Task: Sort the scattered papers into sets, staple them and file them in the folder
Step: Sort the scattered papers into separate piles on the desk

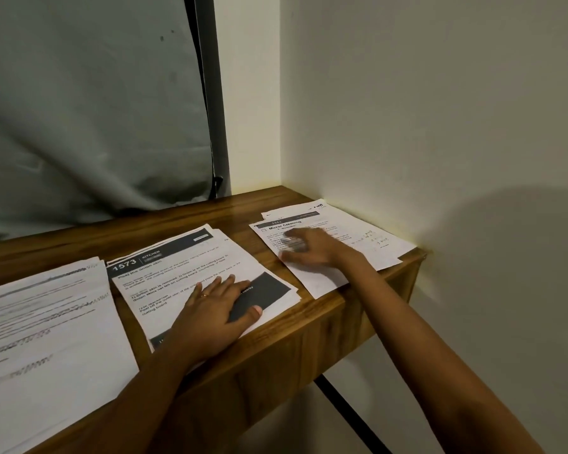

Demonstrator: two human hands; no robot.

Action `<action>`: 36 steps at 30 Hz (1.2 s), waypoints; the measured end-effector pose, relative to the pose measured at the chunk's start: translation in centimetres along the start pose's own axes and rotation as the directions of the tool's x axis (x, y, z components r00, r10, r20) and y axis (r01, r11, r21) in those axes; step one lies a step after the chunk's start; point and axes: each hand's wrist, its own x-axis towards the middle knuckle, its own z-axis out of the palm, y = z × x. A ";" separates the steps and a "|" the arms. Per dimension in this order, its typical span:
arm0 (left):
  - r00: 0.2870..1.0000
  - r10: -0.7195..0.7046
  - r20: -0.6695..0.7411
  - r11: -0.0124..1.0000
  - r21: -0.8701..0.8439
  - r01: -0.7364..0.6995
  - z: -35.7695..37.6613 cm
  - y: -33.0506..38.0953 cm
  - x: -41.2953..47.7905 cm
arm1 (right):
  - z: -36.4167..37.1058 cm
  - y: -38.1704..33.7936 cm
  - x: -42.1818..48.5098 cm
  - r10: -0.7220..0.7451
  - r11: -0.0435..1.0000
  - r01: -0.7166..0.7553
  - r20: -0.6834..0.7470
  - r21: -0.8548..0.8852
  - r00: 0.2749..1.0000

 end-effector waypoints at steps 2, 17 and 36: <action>1.000 0.000 0.000 1.000 -0.005 0.000 0.0 0.0 0.0 | 0.9 -0.8 0.3 -0.024 0.990 0.044 0.150 -0.131 0.988; 1.000 0.016 0.000 1.000 -0.015 -0.016 -0.2 0.0 -0.5 | -0.3 3.0 2.0 0.305 0.947 -0.293 0.085 -0.128 0.949; 0.994 -0.108 -0.002 0.988 0.110 0.108 -3.0 -1.2 -5.9 | 3.5 -11.2 -4.1 0.096 0.979 -0.085 0.051 -0.183 0.994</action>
